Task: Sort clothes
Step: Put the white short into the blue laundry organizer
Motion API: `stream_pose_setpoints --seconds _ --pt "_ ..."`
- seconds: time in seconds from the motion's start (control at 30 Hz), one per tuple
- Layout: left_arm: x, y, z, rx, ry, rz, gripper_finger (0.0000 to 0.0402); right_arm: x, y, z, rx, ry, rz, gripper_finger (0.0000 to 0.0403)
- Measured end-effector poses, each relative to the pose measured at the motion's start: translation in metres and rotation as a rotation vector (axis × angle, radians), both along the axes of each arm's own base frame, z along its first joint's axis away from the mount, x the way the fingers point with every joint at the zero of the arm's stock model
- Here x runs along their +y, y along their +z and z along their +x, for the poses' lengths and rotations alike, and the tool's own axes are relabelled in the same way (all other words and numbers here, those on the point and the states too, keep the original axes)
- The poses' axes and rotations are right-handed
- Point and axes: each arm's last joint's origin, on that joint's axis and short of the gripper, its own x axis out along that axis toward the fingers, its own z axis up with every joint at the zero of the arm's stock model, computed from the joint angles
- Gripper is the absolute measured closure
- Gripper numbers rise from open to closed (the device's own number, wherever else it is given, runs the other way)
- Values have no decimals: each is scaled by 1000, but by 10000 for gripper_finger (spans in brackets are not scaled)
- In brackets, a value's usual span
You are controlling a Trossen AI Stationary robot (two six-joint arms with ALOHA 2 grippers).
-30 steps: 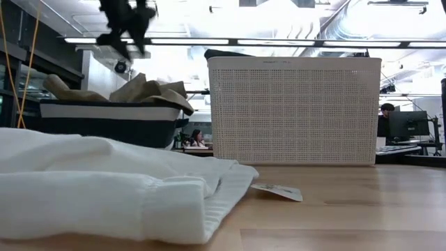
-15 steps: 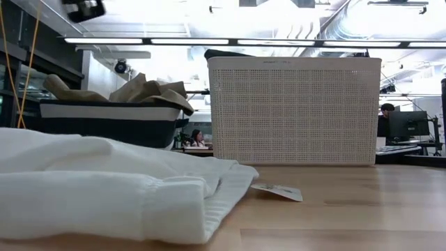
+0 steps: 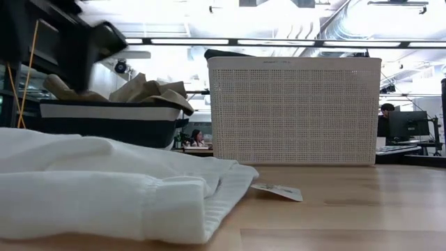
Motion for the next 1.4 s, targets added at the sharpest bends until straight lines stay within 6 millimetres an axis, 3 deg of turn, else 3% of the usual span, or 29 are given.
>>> stream_pose_setpoints --seconds 0.3,0.6,0.67,0.73,0.83,0.9,0.93,1.0,1.13,1.27,1.33,1.4 --pt "-2 -36 33 168 83 111 79 0 -8 -1 78 -28 18 163" --pt "-3 -77 46 298 221 43 73 -2 -15 -2 151 -73 -13 163" --pt "-1 -81 46 315 259 46 89 -2 -16 -3 160 -77 -11 162" --pt "2 -82 46 323 282 73 131 -2 -16 -3 166 -77 -10 163" --pt "19 -72 38 351 350 212 249 -1 -17 -3 176 -76 -6 163" --pt "39 -59 28 365 414 345 347 -1 -18 -3 185 -76 -4 162" --pt "47 -47 29 316 447 339 373 -1 -18 -3 187 -75 -3 163" --pt "61 -12 28 187 504 272 381 -1 -19 -3 190 -75 -2 163" --pt "84 77 3 -115 597 134 397 -1 -19 -4 197 -73 0 163" --pt "121 171 -61 -568 902 217 400 -1 -20 -4 206 -71 -6 162" --pt "142 198 -94 -723 1048 238 401 -1 -21 -4 212 -70 -7 162" --pt "156 214 -119 -786 1079 182 401 -1 -21 -4 214 -70 -5 162"
